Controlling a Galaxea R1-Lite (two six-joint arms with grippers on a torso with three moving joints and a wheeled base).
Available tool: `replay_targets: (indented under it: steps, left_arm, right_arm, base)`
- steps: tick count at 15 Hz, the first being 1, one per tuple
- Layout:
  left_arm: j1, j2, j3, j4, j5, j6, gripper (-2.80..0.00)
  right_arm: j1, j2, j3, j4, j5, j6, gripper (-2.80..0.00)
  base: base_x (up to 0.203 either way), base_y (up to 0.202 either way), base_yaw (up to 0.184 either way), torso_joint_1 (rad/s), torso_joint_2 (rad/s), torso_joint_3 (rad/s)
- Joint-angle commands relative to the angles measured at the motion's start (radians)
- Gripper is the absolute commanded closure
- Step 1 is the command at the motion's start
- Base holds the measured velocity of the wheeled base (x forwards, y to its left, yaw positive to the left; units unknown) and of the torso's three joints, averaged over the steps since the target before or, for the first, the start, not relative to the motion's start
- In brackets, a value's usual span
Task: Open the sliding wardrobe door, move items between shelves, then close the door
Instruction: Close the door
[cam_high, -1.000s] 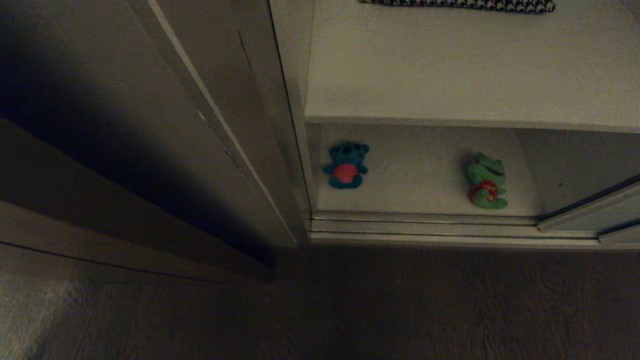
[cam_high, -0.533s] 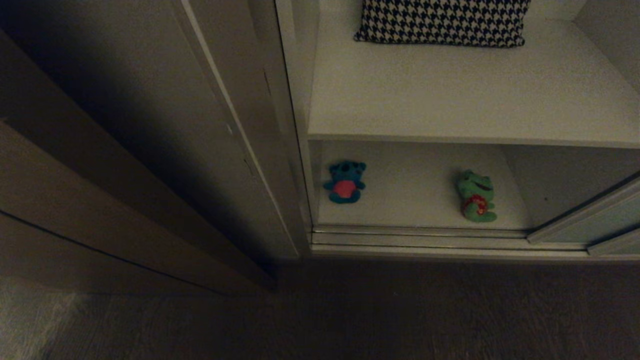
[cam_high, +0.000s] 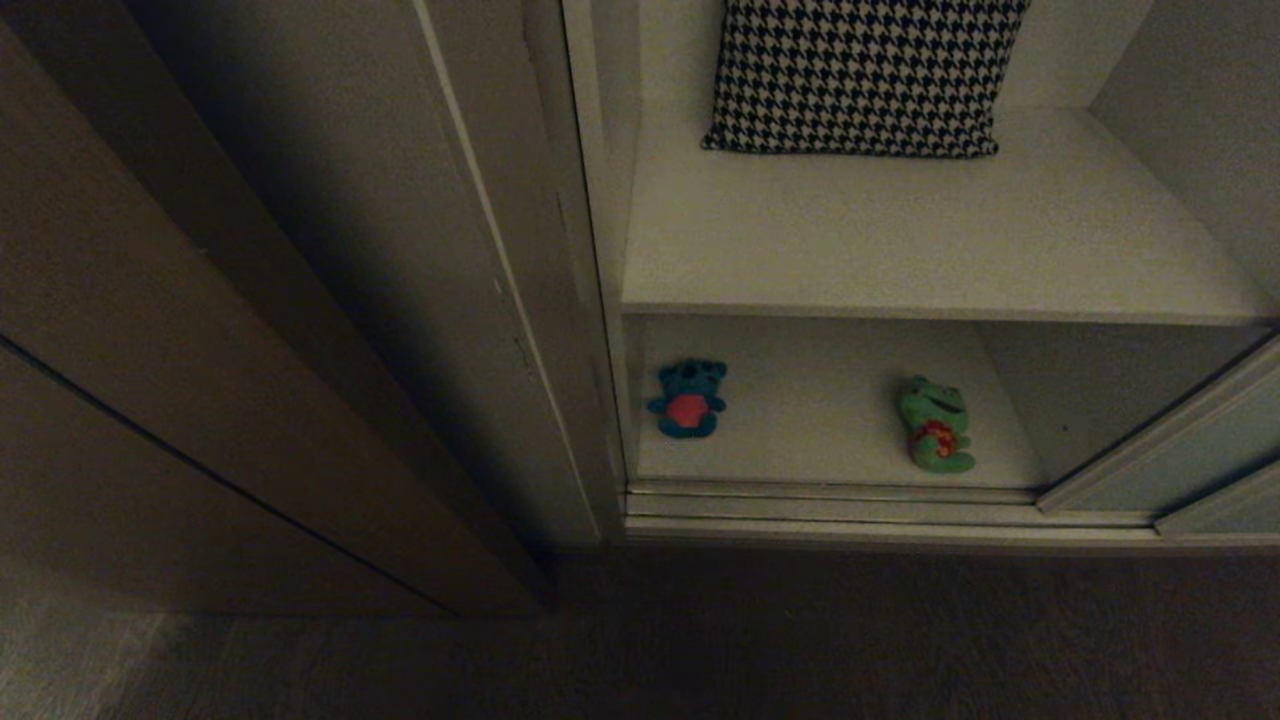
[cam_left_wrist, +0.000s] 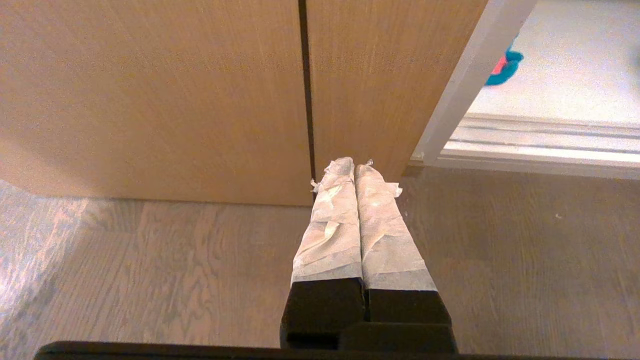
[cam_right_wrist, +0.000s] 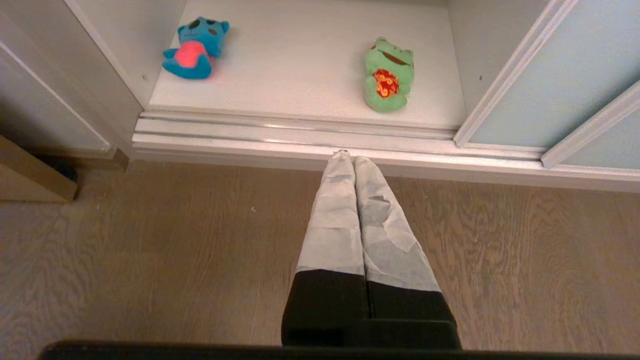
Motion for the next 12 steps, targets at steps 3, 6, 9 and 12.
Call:
replay_targets:
  steps: [3, 6, 9, 12]
  left_arm:
    - [0.001, 0.0, 0.0, -0.001, 0.0, 0.0, 0.0]
    - [0.0, 0.0, 0.0, 0.0, 0.0, 0.001, 0.0]
    - [0.0, 0.0, 0.0, -0.001, 0.0, 0.009, 0.0]
    - [0.001, 0.0, 0.0, 0.0, 0.0, 0.001, 0.0]
  right_arm:
    - [0.0, 0.002, 0.001, 0.001, 0.0, 0.0, 0.0]
    - [0.0, 0.002, 0.002, 0.0, -0.001, 0.0, 0.0]
    - [0.0, 0.004, 0.002, 0.001, 0.0, 0.0, 0.0]
    - [0.0, 0.003, 0.002, 0.001, 0.0, 0.0, 0.0]
  base:
    - [0.0, 0.0, 0.0, 0.0, 0.0, 0.0]
    - [0.0, 0.0, 0.0, 0.004, 0.0, 0.031]
    - [0.0, 0.0, 0.0, 0.004, 0.0, 0.056]
    - [0.0, 0.0, 0.0, 0.0, 0.0, 0.0]
